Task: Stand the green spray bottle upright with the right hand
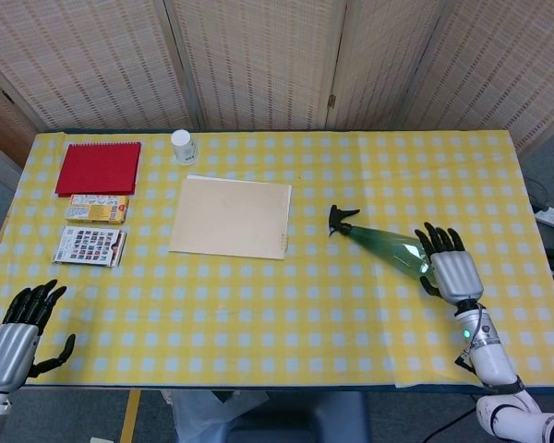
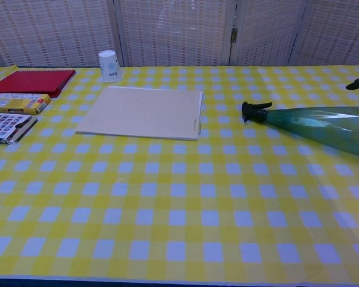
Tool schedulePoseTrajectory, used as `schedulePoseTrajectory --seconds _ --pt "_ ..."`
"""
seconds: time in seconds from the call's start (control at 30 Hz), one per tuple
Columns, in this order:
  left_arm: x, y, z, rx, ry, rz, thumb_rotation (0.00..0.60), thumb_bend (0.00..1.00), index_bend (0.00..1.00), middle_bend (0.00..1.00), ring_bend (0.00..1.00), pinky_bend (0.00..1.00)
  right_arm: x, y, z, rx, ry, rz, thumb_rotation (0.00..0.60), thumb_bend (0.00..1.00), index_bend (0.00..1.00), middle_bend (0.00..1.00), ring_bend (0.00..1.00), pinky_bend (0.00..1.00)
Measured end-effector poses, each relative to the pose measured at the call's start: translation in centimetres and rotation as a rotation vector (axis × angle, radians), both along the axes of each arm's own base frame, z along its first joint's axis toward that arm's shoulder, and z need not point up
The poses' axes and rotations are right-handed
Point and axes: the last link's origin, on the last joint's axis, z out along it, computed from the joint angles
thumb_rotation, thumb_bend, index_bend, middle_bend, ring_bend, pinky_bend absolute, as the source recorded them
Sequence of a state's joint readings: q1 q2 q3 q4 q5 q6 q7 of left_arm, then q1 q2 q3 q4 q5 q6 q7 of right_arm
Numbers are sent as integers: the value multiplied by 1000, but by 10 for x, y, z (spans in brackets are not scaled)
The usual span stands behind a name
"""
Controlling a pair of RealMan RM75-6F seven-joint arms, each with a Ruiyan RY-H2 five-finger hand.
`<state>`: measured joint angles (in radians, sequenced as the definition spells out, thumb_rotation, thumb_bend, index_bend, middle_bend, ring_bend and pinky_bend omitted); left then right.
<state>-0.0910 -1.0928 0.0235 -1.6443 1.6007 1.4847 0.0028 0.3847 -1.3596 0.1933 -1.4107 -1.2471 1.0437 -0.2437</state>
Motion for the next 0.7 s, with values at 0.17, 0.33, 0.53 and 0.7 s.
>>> schedulePoseTrajectory --seconds 0.17,0.33,0.53,0.7 --pt "0 -1 1 3 -6 -3 333 499 0 61 53 0 22 -5 0 63 -105 -35 600 377 0 0 0 0" --pt "1 -1 4 9 -20 -8 333 499 0 61 53 0 43 -14 0 83 -127 -65 600 377 0 0 0 0" --pt "1 -3 7 13 -36 -12 332 499 0 61 53 0 59 -27 -1 95 -79 -129 600 377 0 0 0 0" --pt "1 -5 11 18 -54 -22 331 499 0 62 53 0 71 -44 -9 114 -29 -213 600 377 0 0 0 0"
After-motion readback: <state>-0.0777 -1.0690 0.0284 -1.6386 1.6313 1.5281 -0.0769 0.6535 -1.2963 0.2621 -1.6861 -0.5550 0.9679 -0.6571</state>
